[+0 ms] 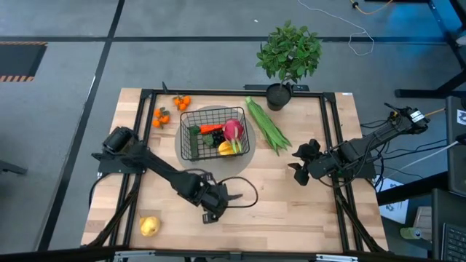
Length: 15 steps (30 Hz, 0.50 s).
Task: Build produce basket
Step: Put the dark purple eggplant into the black wire basket
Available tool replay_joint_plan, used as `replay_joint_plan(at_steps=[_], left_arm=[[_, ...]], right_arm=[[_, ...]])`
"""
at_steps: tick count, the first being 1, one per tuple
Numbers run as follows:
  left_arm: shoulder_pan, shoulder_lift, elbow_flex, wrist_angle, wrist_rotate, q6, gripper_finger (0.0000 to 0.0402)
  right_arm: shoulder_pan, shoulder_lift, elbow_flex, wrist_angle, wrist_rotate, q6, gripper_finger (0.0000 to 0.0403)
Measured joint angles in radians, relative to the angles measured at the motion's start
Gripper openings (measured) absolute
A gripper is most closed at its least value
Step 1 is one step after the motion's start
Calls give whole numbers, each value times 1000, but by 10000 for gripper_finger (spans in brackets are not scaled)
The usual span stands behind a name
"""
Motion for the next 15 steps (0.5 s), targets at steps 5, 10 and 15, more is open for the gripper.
replay_joint_plan(at_steps=[5, 10, 15], left_arm=[[18, -73, 187, -254, -179, 216, 104], [86, -164, 313, -512, -438, 310, 104], [219, -239, 322, -618, -461, 313, 104]], right_arm=[[0, 0, 0, 0, 0, 0, 227], [0, 0, 0, 1, -1, 0, 227], [0, 0, 0, 0, -1, 0, 227]])
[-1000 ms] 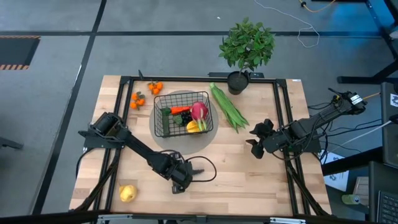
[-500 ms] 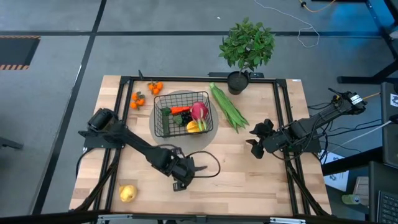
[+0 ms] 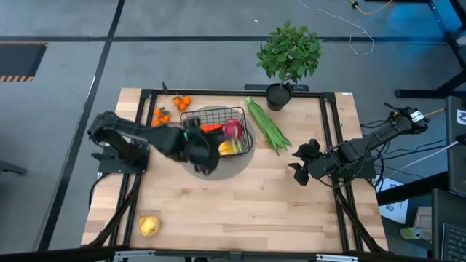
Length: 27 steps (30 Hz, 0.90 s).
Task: Build produce basket
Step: Put the dark purple eggplant into the black wire basket, then put the bottom orange tangerines into the black wire basket
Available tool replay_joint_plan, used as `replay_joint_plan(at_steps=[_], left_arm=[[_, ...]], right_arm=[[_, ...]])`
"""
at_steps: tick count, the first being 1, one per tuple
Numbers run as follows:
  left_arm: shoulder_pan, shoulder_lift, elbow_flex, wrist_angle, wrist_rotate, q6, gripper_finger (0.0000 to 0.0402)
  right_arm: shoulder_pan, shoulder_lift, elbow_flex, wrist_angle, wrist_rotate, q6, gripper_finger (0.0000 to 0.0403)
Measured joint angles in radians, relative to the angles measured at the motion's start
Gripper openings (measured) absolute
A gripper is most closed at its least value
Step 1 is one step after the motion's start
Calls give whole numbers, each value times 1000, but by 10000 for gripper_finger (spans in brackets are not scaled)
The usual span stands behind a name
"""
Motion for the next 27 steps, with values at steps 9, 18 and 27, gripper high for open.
replay_joint_plan(at_steps=[9, 18, 27], left_arm=[[191, 40, -1, -27, 31, 80, 217], [256, 37, -2, -222, 34, 31, 284], [448, -38, -2, -284, 9, -54, 285]], right_arm=[[0, 0, 0, -4, -21, 0, 227], [0, 0, 0, -5, -70, 0, 227], [0, 0, 0, -4, -70, 0, 227]])
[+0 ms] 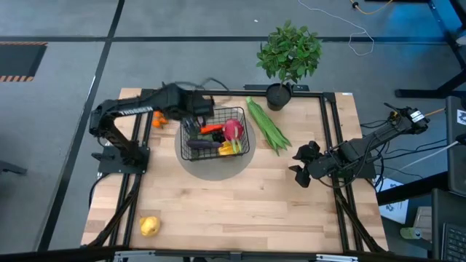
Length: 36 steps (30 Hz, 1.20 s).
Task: Build produce basket
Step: Put the bottom orange tangerines into the black wire basket
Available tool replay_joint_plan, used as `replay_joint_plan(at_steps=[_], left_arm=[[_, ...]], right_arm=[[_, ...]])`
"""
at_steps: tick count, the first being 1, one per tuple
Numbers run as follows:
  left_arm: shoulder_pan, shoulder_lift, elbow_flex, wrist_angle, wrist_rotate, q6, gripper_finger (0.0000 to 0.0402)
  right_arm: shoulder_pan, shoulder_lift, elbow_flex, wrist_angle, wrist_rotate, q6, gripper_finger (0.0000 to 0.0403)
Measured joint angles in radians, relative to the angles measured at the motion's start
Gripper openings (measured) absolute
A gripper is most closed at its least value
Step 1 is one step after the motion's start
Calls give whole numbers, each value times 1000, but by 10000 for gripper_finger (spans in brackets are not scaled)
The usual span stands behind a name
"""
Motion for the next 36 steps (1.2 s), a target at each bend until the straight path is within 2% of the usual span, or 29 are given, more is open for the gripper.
replay_joint_plan(at_steps=[6, 11, 14, 18, 25, 33, 36], left_arm=[[199, -51, 0, -3, 68, -7, 286], [323, -49, -35, 1, 90, -2, 286], [397, -49, -108, 2, 126, -16, 286], [497, -49, -258, 23, 268, -52, 286], [592, -48, -503, 148, 336, -77, 285], [680, -48, -555, 162, 326, -79, 267], [715, -40, -570, 209, 345, -154, 268]], right_arm=[[0, 0, 0, 1, 0, 0, 227], [0, 0, 0, 1, 0, 0, 227], [0, 0, 0, 1, 0, 0, 227], [0, 0, 0, 0, 0, 0, 227], [0, 0, 0, 0, 0, 0, 227], [0, 0, 0, 1, 1, 1, 227], [0, 0, 0, 3, 1, 4, 227]])
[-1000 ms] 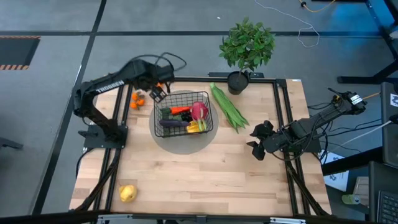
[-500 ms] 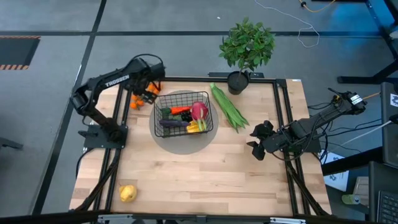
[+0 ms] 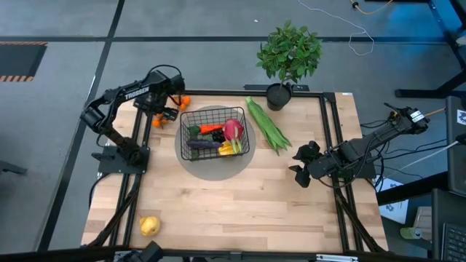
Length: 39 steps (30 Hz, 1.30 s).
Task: Build produce basket
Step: Put the bottom orange tangerines into the black wire basket
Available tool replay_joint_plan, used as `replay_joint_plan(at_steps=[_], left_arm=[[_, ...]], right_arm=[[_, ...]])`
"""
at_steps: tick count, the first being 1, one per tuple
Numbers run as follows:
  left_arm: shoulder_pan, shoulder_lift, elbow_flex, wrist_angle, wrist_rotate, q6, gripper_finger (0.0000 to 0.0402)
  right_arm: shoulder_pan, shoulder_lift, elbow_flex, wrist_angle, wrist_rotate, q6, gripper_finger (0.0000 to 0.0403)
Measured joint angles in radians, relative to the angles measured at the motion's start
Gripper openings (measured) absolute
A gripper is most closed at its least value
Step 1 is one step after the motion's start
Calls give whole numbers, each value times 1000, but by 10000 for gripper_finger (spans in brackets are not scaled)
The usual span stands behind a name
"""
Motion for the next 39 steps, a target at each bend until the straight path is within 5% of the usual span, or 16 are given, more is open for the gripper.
replay_joint_plan(at_steps=[6, 17, 39], left_arm=[[48, 3, -72, 148, 91, -106, 264], [63, 3, -222, 361, 100, -103, 255], [68, -9, -213, 406, 133, 6, 239]], right_arm=[[0, 0, 0, 1, 0, -1, 227], [0, 0, 0, -3, 0, -7, 227], [0, 0, 0, -3, 0, -29, 227]])
